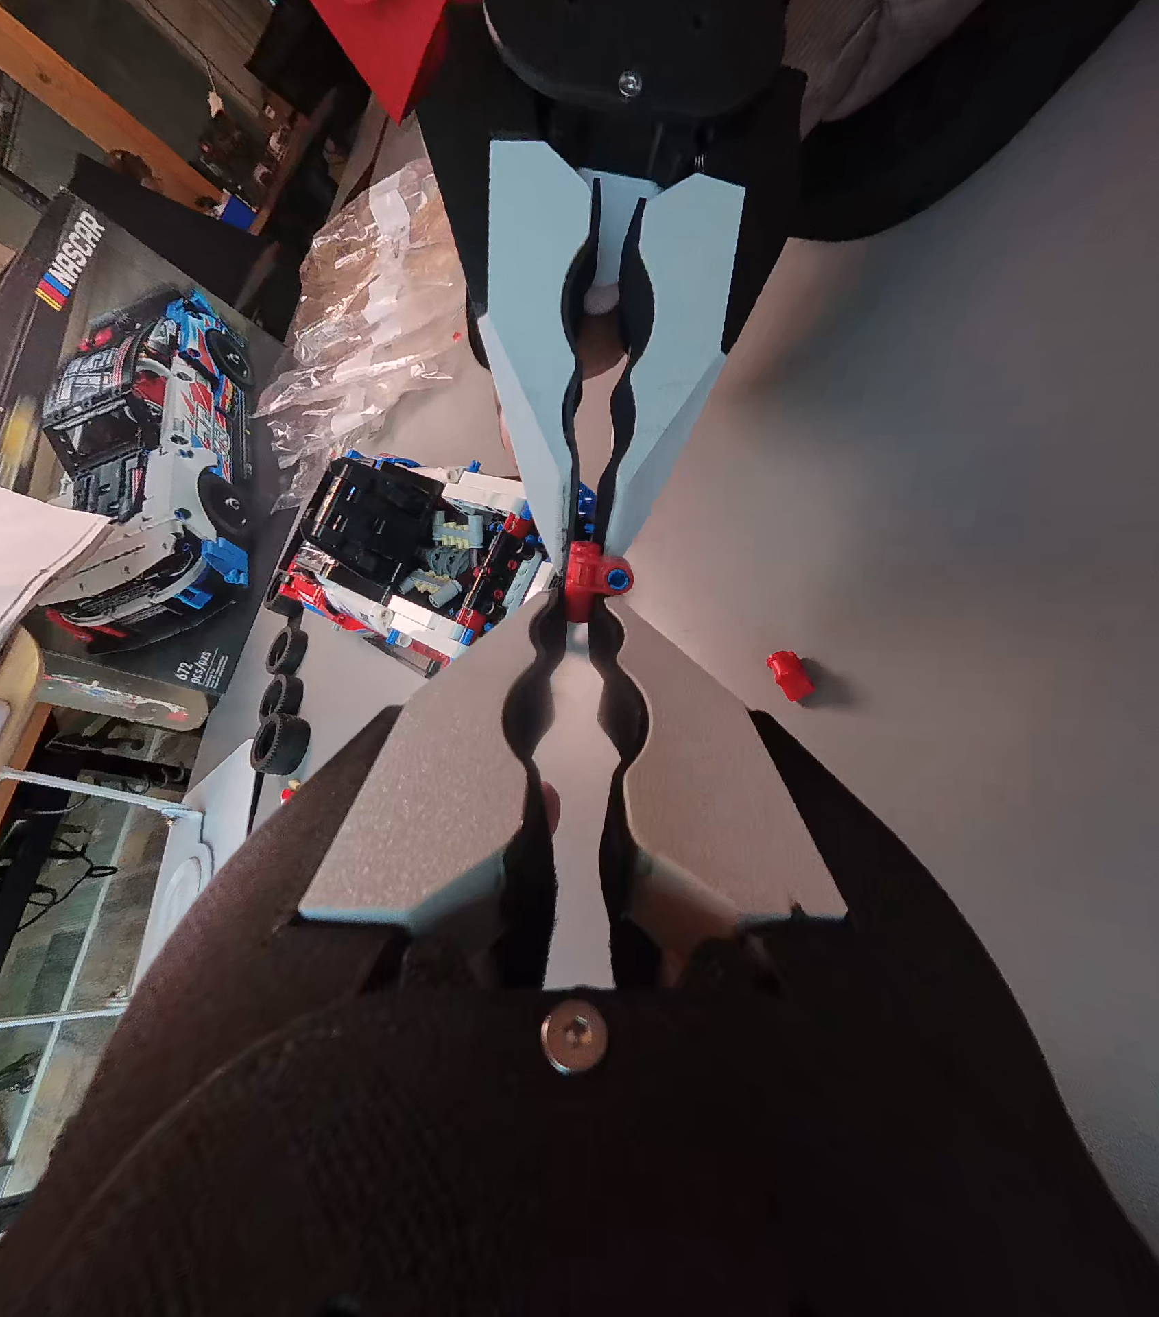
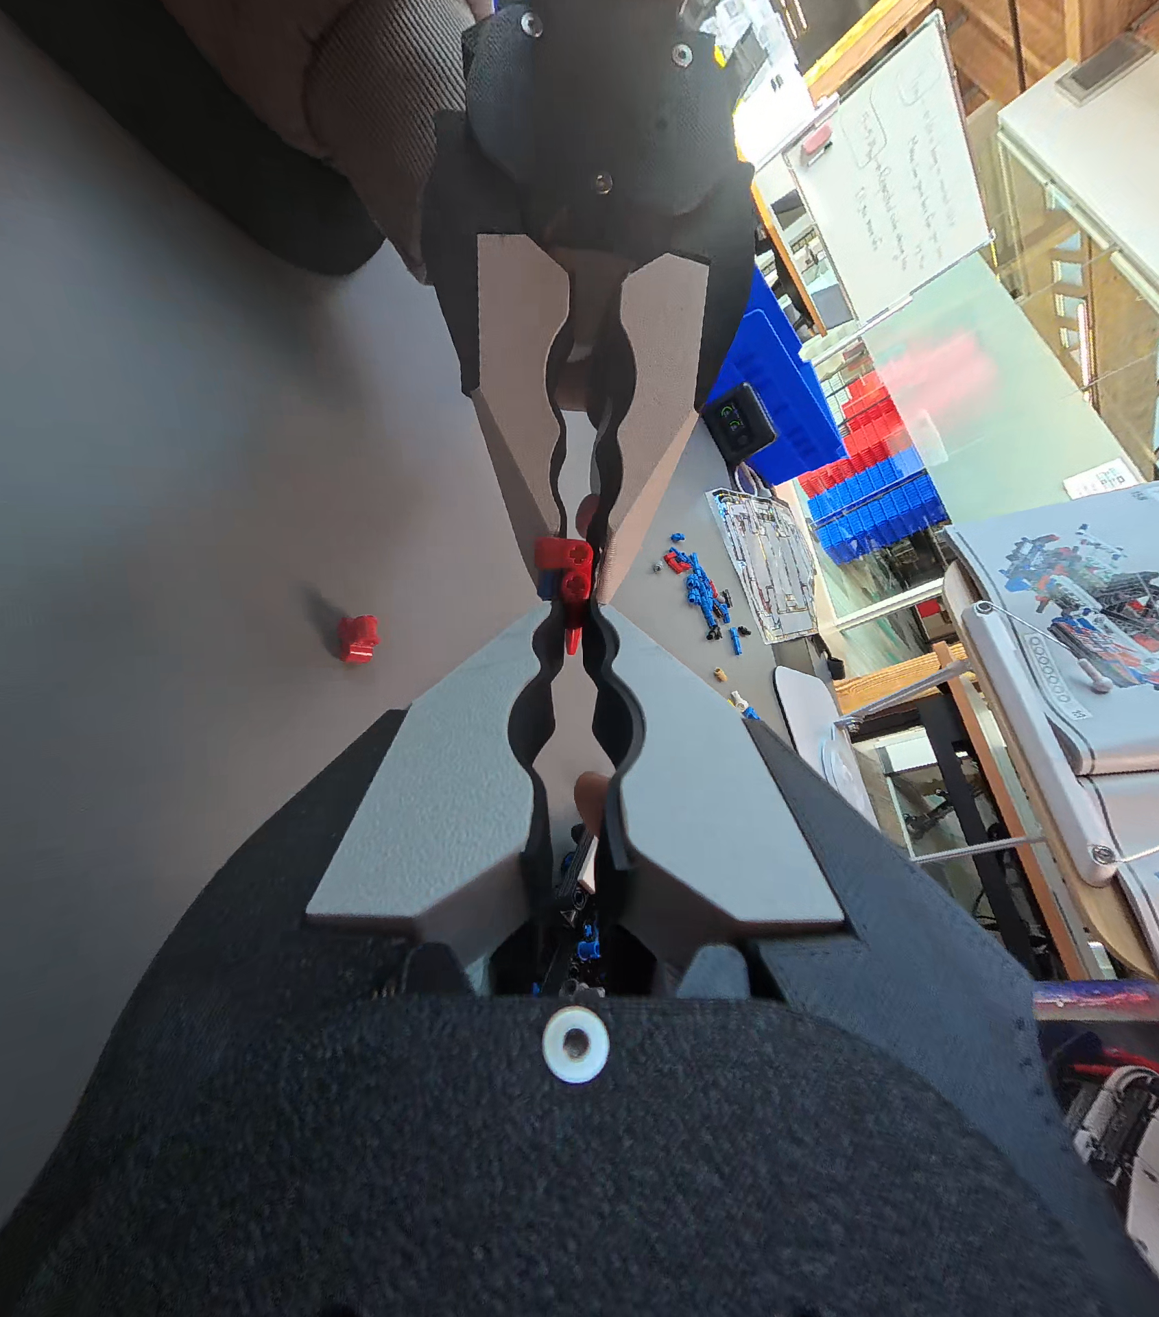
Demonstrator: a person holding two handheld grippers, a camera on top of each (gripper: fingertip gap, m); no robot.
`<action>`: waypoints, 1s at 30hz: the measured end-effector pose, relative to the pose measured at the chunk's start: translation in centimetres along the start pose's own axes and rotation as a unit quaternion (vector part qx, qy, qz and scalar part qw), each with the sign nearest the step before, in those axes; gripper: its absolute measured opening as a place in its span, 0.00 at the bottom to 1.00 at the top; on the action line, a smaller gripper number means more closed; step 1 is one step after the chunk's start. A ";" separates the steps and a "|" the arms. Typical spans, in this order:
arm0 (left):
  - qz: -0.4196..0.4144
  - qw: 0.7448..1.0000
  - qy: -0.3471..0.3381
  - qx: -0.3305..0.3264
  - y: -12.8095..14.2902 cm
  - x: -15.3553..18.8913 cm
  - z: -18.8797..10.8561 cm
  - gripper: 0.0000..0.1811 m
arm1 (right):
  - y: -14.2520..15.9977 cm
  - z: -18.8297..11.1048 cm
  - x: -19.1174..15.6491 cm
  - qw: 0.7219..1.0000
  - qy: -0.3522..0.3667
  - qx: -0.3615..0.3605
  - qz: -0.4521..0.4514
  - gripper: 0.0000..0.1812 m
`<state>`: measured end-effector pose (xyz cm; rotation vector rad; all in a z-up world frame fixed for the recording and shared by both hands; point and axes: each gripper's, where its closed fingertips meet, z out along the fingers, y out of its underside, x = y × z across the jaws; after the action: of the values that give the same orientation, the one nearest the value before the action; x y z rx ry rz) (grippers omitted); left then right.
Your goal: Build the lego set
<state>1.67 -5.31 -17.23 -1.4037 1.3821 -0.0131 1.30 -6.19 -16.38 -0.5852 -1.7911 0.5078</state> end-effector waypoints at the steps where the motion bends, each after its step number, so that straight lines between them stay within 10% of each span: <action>1: -0.002 1.000 0.001 0.002 0.0 0.1 0.0 0.03 | 0.0 -0.1 -0.1 1.000 -0.004 0.002 0.005 0.01; 30: -0.197 0.973 0.076 0.094 -1.0 0.8 0.3 0.03 | -1.6 -1.4 0.7 0.976 -0.050 0.080 0.194 0.00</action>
<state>2.76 -5.97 -17.19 -1.5164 1.1685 -0.5086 2.23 -6.96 -14.49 -0.8137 -1.7147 0.9540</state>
